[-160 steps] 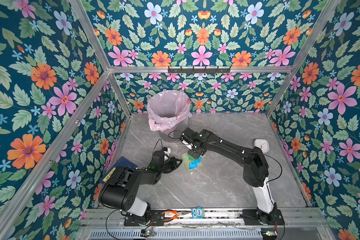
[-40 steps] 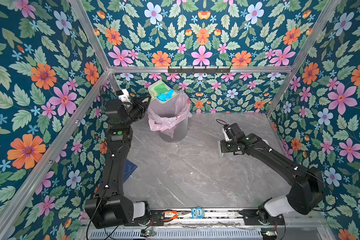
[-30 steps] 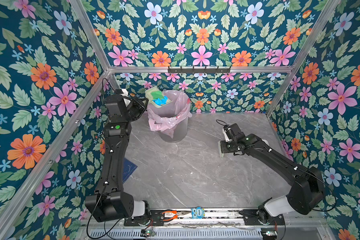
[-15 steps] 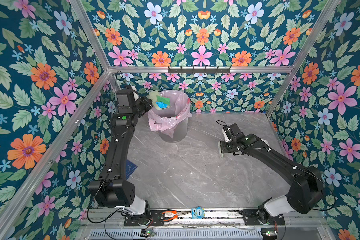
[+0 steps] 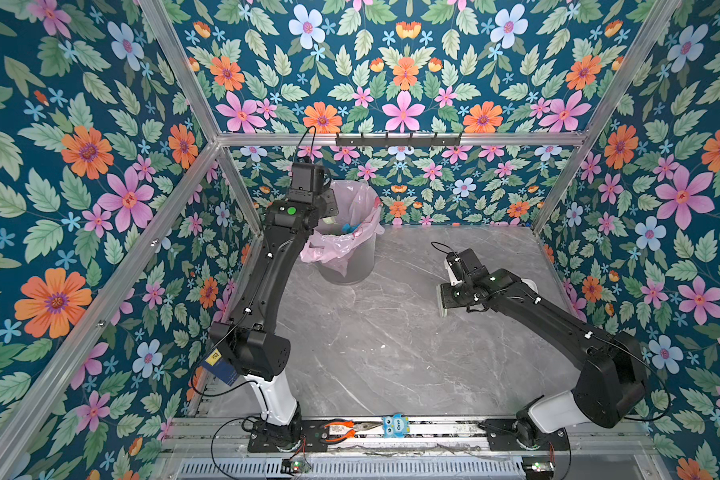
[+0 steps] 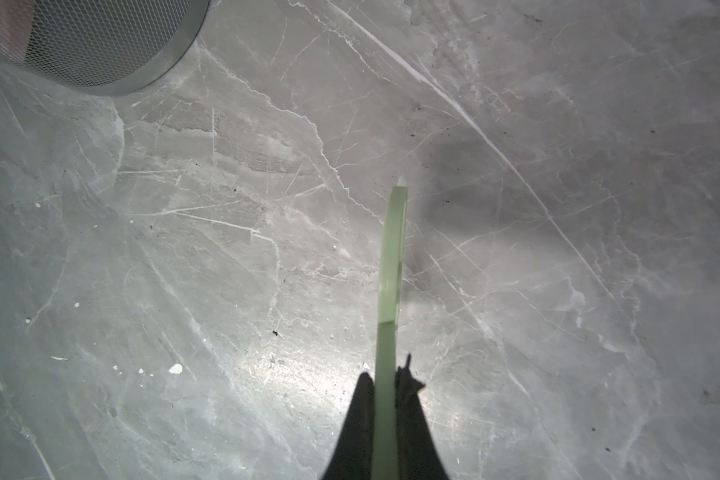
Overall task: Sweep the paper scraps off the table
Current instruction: 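Carry the dustpan over the wastebasket with the left gripper and tip scraps in, then lower the empty dustpan to the table with the left gripper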
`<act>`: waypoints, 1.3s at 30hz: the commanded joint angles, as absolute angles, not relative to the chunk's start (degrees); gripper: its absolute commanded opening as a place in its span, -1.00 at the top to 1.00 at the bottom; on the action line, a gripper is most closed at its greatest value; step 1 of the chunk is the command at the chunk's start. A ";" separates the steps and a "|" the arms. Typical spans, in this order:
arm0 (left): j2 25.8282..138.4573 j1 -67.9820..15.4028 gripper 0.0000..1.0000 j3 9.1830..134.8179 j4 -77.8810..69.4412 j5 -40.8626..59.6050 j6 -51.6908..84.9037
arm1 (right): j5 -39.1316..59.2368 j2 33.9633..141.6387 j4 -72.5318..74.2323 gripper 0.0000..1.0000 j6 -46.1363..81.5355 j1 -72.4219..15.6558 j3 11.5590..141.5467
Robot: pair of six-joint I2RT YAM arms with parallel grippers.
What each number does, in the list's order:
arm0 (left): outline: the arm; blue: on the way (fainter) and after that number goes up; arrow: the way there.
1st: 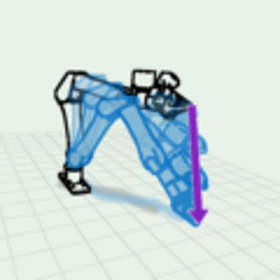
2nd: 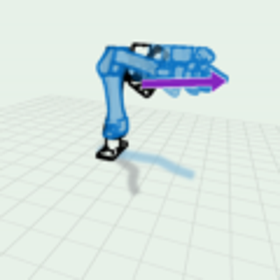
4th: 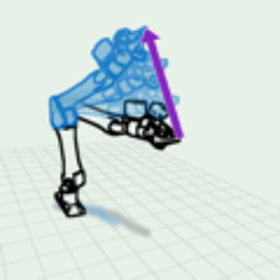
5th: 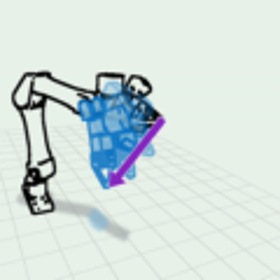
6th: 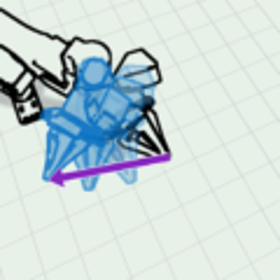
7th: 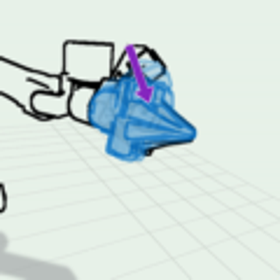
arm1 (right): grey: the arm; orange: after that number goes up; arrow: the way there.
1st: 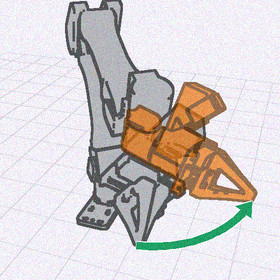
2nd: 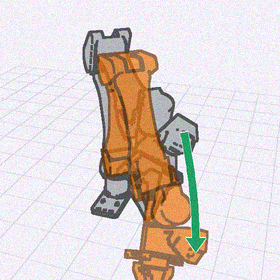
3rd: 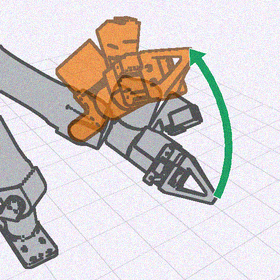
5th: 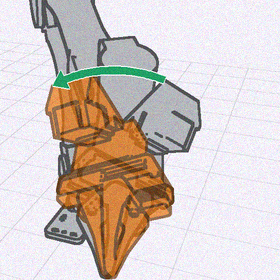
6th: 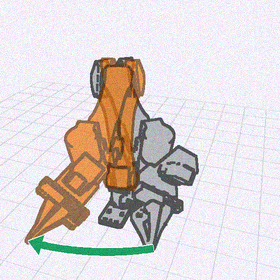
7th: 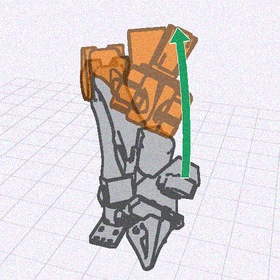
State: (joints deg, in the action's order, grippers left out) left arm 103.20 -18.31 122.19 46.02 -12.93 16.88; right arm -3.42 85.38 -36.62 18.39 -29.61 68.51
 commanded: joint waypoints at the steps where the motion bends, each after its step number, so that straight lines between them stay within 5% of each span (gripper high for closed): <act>1: 104.39 -20.44 1.00 124.33 51.24 -23.87 11.56 | -3.60 85.26 -35.60 1.00 18.54 -29.64 68.64; 13: 102.63 -22.49 1.00 124.73 49.51 -27.27 8.79 | -4.02 85.43 -36.12 1.00 18.13 -29.58 69.99; 24: 93.65 -23.19 1.00 122.74 41.47 -9.76 10.89 | -5.71 83.92 -38.82 1.00 16.39 -29.22 73.99; 31: 82.92 -23.20 1.00 108.18 28.46 11.11 22.77 | -6.87 80.12 -40.84 1.00 16.44 -29.18 74.59; 39: 70.05 -24.60 1.00 78.72 3.03 18.81 39.81 | -8.71 75.17 -43.17 1.00 15.75 -29.23 74.31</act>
